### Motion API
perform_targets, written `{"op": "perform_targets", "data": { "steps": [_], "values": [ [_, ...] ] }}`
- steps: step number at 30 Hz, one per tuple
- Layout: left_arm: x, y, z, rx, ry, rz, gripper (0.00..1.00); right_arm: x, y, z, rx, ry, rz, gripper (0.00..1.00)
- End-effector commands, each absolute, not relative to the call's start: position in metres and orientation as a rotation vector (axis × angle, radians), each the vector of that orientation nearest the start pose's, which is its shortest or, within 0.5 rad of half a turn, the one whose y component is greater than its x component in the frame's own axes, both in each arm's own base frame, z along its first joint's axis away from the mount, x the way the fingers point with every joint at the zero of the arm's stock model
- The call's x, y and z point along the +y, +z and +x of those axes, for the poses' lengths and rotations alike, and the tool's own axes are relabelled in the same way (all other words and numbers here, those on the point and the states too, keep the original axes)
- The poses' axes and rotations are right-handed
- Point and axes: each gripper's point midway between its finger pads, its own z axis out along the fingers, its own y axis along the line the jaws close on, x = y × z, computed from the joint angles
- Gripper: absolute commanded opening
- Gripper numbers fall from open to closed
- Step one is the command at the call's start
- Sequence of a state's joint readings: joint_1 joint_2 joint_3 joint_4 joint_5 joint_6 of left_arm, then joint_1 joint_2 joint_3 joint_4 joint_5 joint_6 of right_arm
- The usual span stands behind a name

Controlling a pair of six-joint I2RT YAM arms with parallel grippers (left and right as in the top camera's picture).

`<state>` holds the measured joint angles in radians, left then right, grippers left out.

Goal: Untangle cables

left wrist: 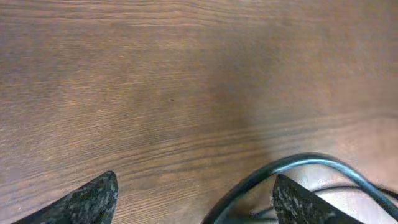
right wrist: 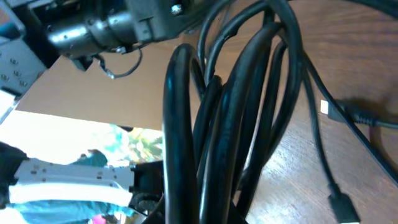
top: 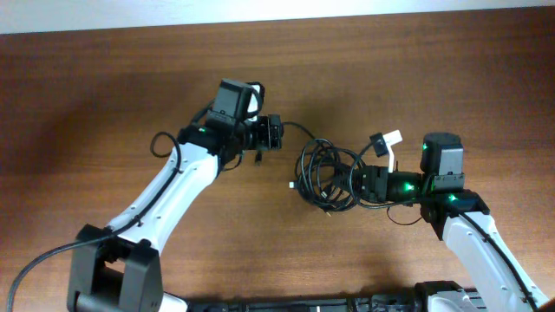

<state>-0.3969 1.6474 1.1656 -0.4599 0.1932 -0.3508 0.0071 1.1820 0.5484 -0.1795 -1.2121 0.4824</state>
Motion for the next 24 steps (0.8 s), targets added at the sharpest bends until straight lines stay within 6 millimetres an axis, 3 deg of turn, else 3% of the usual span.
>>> {"op": "perform_targets", "data": {
  "steps": [1, 6, 9, 12, 16, 19, 24],
  "values": [
    [-0.2, 0.141, 0.372, 2.533, -0.677, 0.278, 0.89, 0.157, 0.161, 0.253, 2.281, 1.619, 0.027, 0.04],
    [-0.224, 0.17, 0.325, 2.498, -1.044, 0.506, 0.95, 0.153, 0.159, 0.263, 2.27, 1.546, 0.03, 0.04],
    [-0.236, 0.16, 0.294, 2.637, -1.144, 0.446, 1.0, 0.153, 0.167, 0.27, 2.21, 1.521, -0.028, 0.04],
    [-0.252, 0.157, 0.283, 2.695, -1.168, 0.383, 0.99, 0.153, 0.167, 0.27, 2.212, 1.523, -0.027, 0.04],
    [-0.266, 0.152, 0.282, 2.719, -1.079, 0.326, 1.0, 0.155, 0.17, 0.266, 2.208, 1.56, -0.044, 0.04],
    [-0.27, 0.14, 0.281, 2.758, -0.915, 0.25, 0.97, 0.157, 0.172, 0.263, 2.203, 1.581, -0.057, 0.04],
    [-0.262, 0.124, 0.284, 2.765, -0.612, 0.067, 0.94, 0.16, 0.176, 0.258, 2.188, 1.633, -0.089, 0.04]
  ]
}}
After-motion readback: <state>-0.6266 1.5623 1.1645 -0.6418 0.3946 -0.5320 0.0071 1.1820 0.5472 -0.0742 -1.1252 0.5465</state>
